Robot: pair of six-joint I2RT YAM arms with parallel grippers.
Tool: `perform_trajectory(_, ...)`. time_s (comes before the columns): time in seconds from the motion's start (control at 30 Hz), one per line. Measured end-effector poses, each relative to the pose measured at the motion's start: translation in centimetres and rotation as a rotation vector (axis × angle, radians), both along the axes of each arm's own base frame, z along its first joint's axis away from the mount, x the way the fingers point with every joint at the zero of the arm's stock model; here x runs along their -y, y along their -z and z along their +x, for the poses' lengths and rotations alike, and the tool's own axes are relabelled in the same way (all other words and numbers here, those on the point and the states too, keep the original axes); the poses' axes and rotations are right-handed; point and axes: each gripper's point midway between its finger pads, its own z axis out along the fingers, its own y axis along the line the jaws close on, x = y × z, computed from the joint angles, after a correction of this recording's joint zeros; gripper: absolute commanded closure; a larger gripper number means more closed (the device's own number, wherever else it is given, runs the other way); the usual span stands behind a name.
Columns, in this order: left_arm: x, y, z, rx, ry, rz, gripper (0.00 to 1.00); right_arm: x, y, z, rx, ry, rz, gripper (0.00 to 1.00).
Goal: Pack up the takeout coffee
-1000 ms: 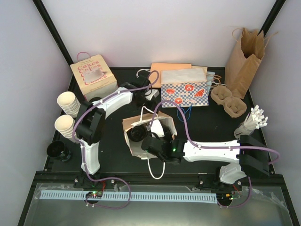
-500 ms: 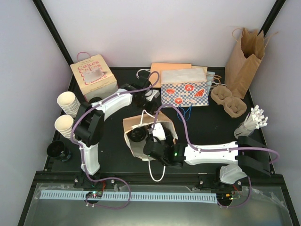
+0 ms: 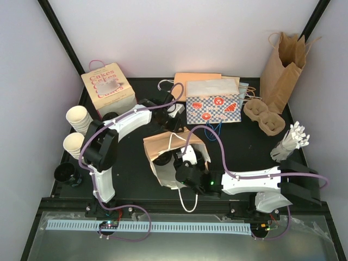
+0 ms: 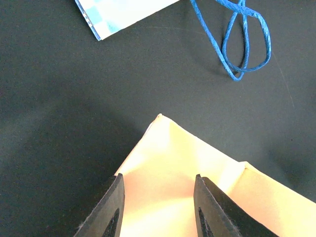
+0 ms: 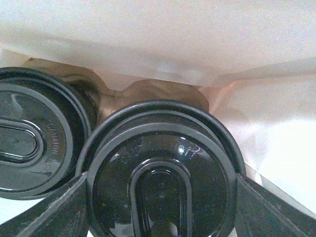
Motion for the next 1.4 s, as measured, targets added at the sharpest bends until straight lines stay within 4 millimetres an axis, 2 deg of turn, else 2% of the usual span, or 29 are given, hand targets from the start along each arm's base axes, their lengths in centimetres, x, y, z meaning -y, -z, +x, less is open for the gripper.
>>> perform_trajectory(0.1, -0.1, 0.0, -0.3, 0.005, -0.001, -0.005, 0.59, 0.4, 0.0, -0.1, 0.005, -0.010, 0.008, 0.67)
perform_trajectory(0.57, 0.0, 0.5, -0.4, 0.021, 0.001, -0.014, 0.59, -0.4, -0.5, 0.6, 0.047, 0.006, -0.021, 0.70)
perform_trajectory(1.2, 0.0, 0.9, -0.3, 0.043, -0.013, -0.010, 0.59, -1.2, -1.3, 3.2, 0.057, 0.054, 0.025, 0.70)
perform_trajectory(1.4, 0.1, 0.9, -0.4, 0.043, -0.013, -0.006, 0.56, -1.0, -1.4, 3.0, 0.042, 0.048, 0.013, 0.70)
